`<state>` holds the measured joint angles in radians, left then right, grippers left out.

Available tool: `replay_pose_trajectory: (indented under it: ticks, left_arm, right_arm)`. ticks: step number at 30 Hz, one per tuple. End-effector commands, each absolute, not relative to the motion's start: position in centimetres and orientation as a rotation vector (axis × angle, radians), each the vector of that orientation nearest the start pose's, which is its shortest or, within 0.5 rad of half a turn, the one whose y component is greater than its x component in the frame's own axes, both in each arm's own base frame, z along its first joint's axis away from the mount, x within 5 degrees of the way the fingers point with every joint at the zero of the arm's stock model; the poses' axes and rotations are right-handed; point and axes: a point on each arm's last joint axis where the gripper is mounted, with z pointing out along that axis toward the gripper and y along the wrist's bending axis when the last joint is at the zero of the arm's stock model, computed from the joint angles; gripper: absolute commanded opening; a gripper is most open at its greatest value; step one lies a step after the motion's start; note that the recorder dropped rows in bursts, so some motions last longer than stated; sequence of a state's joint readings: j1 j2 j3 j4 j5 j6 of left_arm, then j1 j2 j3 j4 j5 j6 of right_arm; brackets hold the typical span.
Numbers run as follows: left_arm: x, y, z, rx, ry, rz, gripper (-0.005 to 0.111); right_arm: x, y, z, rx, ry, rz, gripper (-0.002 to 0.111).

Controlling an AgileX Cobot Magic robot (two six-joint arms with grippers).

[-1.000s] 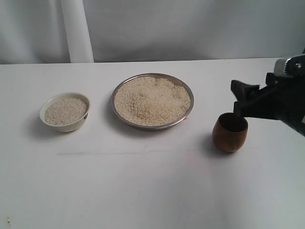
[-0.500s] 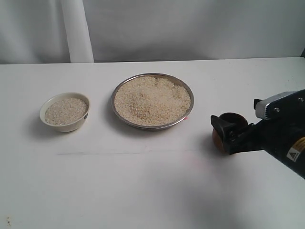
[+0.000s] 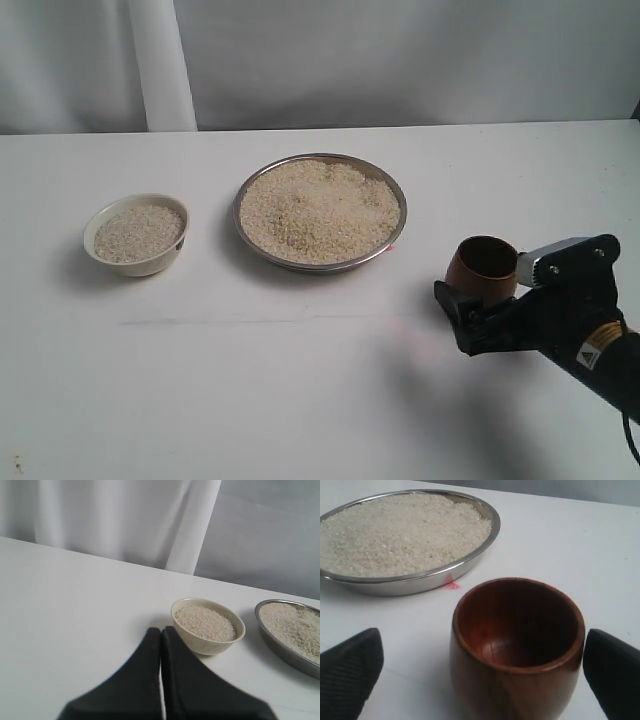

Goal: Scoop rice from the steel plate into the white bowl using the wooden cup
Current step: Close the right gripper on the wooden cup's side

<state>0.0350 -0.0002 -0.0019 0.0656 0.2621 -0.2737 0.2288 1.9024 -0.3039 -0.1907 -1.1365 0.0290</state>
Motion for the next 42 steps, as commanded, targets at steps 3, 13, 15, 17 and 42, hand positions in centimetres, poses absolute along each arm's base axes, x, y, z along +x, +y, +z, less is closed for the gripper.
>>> replay_pose_trajectory:
  ticks: [3,13,15,17,42]
  left_arm:
    - [5.5,0.3,19.0,-0.226,1.729,-0.123,0.0]
    - [5.5,0.3,19.0,-0.226,1.729,-0.123,0.0]
    - [5.5,0.3,19.0,-0.226,1.729,-0.123,0.0]
    - [5.5,0.3,19.0,-0.226,1.729,-0.123,0.0]
    - [5.5,0.3,19.0,-0.226,1.729,-0.123,0.0]
  right_arm:
    - [24.1,6.8,8.7,-0.332,1.925,0.255,0.105]
    - [25.8,7.2,7.6,-0.333,1.93,0.255,0.105]
    - [26.1,7.3,7.2,-0.334,1.937,0.254,0.105]
    - [26.5,7.3,7.0,-0.335,1.941,0.253,0.105]
    - [27.9,7.4,6.1,-0.343,1.918,0.204,0.105]
